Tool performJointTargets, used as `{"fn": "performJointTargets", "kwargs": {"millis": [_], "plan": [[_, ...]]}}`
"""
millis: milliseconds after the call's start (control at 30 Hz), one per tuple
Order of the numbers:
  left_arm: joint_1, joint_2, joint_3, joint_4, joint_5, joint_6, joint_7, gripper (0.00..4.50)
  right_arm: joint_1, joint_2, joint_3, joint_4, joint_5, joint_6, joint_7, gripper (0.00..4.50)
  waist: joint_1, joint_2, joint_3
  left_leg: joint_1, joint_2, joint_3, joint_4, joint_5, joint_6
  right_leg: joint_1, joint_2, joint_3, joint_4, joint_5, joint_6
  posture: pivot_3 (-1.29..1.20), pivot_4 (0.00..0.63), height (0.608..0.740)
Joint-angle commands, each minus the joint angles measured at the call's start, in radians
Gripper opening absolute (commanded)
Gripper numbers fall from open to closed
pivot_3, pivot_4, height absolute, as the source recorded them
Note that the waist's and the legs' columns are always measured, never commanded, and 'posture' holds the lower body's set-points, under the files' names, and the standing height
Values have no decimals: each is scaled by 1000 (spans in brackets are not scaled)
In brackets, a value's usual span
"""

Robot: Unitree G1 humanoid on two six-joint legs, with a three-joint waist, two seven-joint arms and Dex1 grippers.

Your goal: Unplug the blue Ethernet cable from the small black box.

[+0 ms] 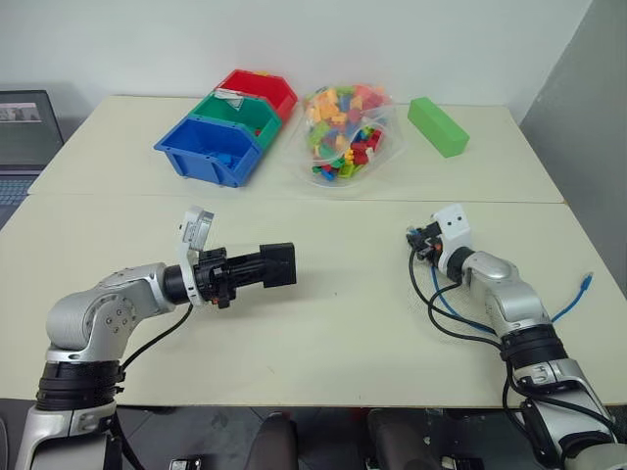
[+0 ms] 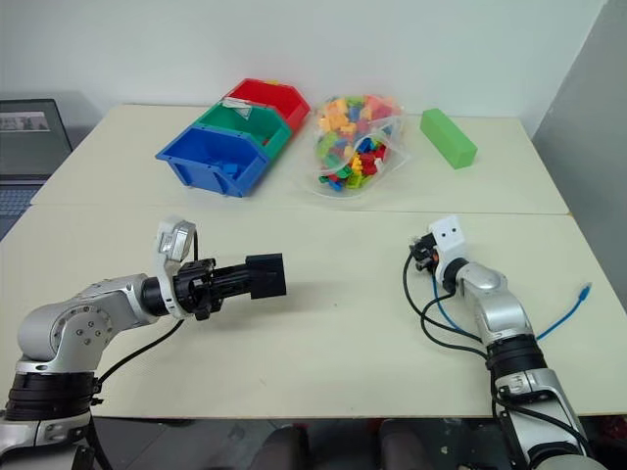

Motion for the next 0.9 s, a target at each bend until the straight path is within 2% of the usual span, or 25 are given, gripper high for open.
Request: {"fn": "performJointTargets", "kwargs": {"millis": [33, 100, 233, 400, 667, 733, 800, 867, 900], "plan": [[-22, -64, 37, 6, 119, -187, 118, 793, 41, -74, 6, -226, 6, -24, 127, 2738, 2, 1, 0, 0, 0, 0, 0, 0, 0, 0, -1, 0, 0, 0, 0, 0, 150, 740], [-53, -113, 46, 65, 216, -329, 208, 793, 68, -101, 29, -368, 41, 12, 199, 3169, 8, 1, 0, 0, -1, -1, 1, 0, 0, 0, -1, 0, 0, 0, 0, 0, 150, 740], [-81, -177, 56, 200, 376, -589, 319, 793, 64, -112, 69, -551, 92, 116, 266, 3169, 3, 1, 0, 0, 0, -3, 1, 0, 0, 1, 0, -1, 1, 0, 0, 0, 150, 740], [-104, -229, 64, 421, 546, -880, 477, 793, 1, -55, 109, -643, 140, 257, 260, 3169, 1, 1, 0, 1, 0, -1, 2, 0, 0, 1, 0, -1, 1, 1, 1, 0, 150, 740], [-132, -271, 63, 639, 606, -1045, 550, 793, -29, -26, 141, -665, 150, 323, 280, 3169, 12, 0, 0, -2, -2, -3, 2, 0, 0, 1, -2, -4, 1, 1, 1, 0, 150, 740], [-133, -279, 68, 664, 604, -1057, 561, 1493, -30, -25, 148, -664, 144, 325, 282, 3180, 12, 0, 0, -2, -2, -2, 3, 0, 0, 1, -3, -5, 0, 1, 1, 0, 150, 740], [-125, -282, 70, 669, 600, -1057, 558, 1713, -29, -26, 151, -665, 143, 328, 281, 3180, 11, 0, 0, -2, -2, -2, 3, 0, 0, 1, -3, -5, 1, 1, 1, 0, 150, 740], [-115, -284, 71, 664, 594, -1054, 553, 2299, -27, -27, 151, -668, 144, 330, 281, 3180, 8, 0, 0, -2, -2, -2, 3, 0, 0, 1, -3, -5, 1, 1, 1, 0, 150, 740], [-109, -285, 72, 658, 592, -1054, 551, 2427, -26, -28, 151, -670, 145, 331, 281, 3180, 7, 0, 0, -2, -2, -3, 3, 0, 0, 1, -2, -5, 1, 1, 1, 0, 150, 740]]}}
